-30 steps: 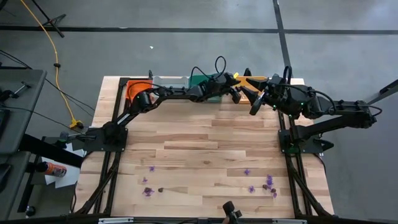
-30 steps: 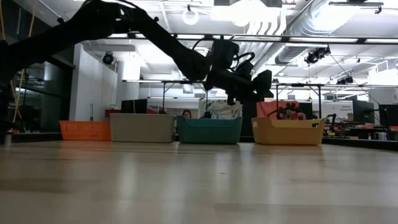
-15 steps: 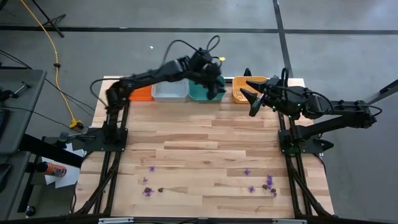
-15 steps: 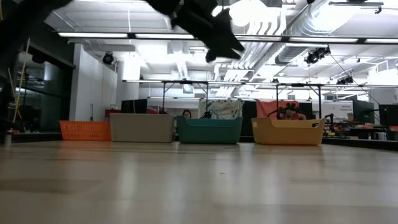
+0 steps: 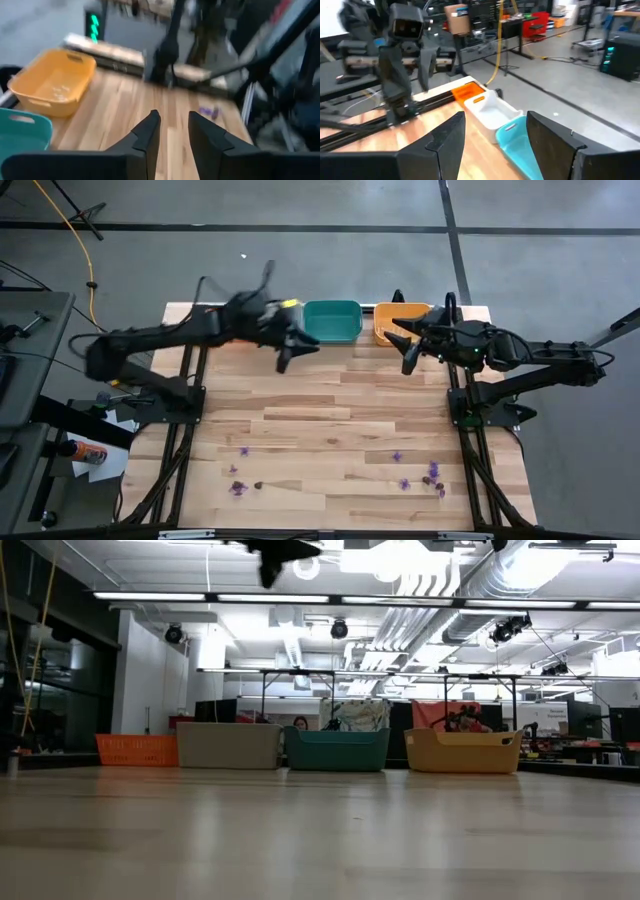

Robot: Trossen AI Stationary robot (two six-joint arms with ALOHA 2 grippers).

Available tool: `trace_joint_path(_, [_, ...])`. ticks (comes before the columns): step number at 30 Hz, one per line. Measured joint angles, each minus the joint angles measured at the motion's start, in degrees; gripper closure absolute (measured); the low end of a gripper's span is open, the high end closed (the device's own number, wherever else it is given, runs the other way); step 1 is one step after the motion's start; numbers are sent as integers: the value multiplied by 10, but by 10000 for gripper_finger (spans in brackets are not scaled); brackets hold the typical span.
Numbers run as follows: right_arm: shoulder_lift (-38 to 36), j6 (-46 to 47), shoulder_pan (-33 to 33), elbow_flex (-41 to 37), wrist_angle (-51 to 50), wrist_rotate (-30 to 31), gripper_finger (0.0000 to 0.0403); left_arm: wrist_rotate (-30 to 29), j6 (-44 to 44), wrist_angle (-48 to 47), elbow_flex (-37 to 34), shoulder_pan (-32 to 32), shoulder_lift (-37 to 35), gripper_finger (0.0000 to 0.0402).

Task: Sort Halloween decoration
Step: Put the black skull into the green bin

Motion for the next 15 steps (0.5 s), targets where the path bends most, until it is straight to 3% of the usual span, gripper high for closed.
trace_joint_path(3, [0, 0, 0, 0, 3, -27, 199, -35, -45, 111, -115, -22, -87, 318])
trace_joint_path(7, [0, -2, 0, 0, 3, -42, 199, -90, -67, 200, -211, -46, -178, 319])
trace_joint_path(10, [0, -6, 0, 0, 3, -42, 199, -133, -67, 205, -240, -54, -221, 319])
trace_joint_path(15, [0, -7, 0, 0, 3, -42, 199, -145, -37, 207, -246, -56, -248, 319])
